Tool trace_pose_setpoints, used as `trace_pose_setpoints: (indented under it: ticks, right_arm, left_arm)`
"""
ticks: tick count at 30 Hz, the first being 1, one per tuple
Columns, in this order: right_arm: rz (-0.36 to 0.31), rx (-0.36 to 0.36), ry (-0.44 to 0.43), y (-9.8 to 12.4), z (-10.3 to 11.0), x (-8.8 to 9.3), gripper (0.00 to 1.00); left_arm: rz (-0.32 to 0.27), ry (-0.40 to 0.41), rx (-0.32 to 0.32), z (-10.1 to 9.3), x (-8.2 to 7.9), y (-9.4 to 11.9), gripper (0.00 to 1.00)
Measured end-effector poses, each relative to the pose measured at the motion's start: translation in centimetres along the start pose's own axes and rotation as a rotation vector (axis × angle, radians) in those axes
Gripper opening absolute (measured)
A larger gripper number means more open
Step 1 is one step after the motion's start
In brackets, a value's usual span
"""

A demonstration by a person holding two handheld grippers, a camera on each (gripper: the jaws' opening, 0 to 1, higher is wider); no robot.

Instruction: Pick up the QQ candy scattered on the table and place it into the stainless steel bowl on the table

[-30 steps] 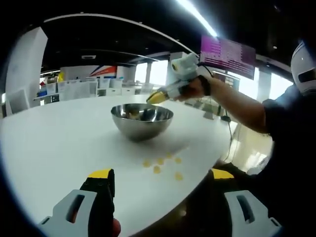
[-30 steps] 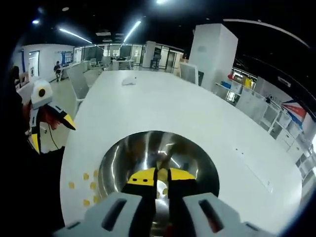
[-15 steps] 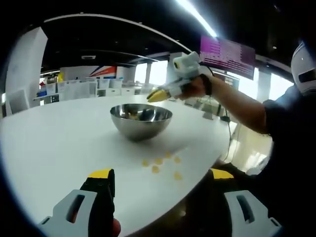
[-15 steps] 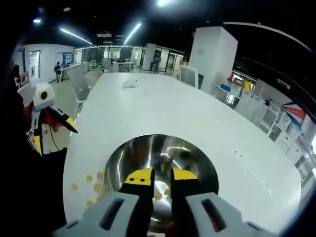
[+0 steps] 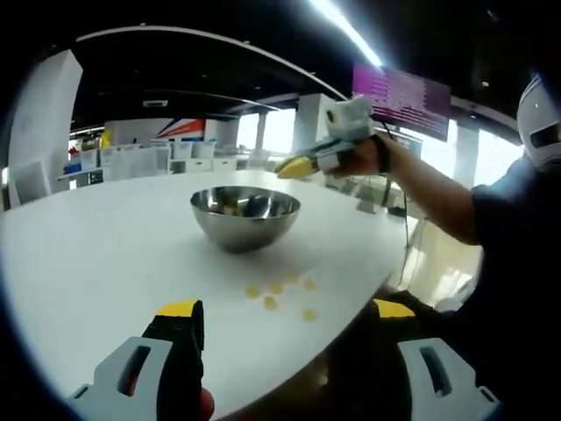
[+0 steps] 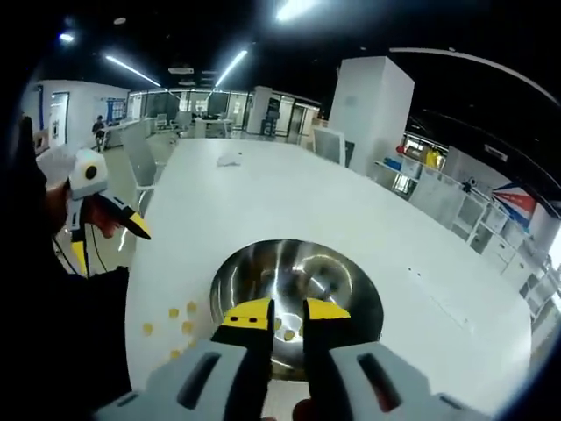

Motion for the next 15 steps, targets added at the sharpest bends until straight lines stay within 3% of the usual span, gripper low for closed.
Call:
trace_pose_setpoints:
  ticks: [6, 15]
  right_arm:
    - [-0.063, 0.047, -0.069, 3.3, 0.4, 0.8, 0.14]
    - [-0.142, 0.090, -0.147, 8.0, 3.4, 2.6, 0.14]
  left_arm:
    - [0.000, -0.004, 0.007, -0.1, -0.2, -0.4, 0.77]
    - [0.000, -0.015, 0.017, -0.3, -0.6, -0.9, 0.77]
Point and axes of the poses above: the point that each gripper's makers call its tool centre point, and the gripper's own axes: y roughly backward along the fingers, z roughly to its left, x roughly out of its underside, the point moved 2 cm from there along y, roughly backward along the fingers, and after that the axes turned 9 degrees about x, right-handed, at the moved point
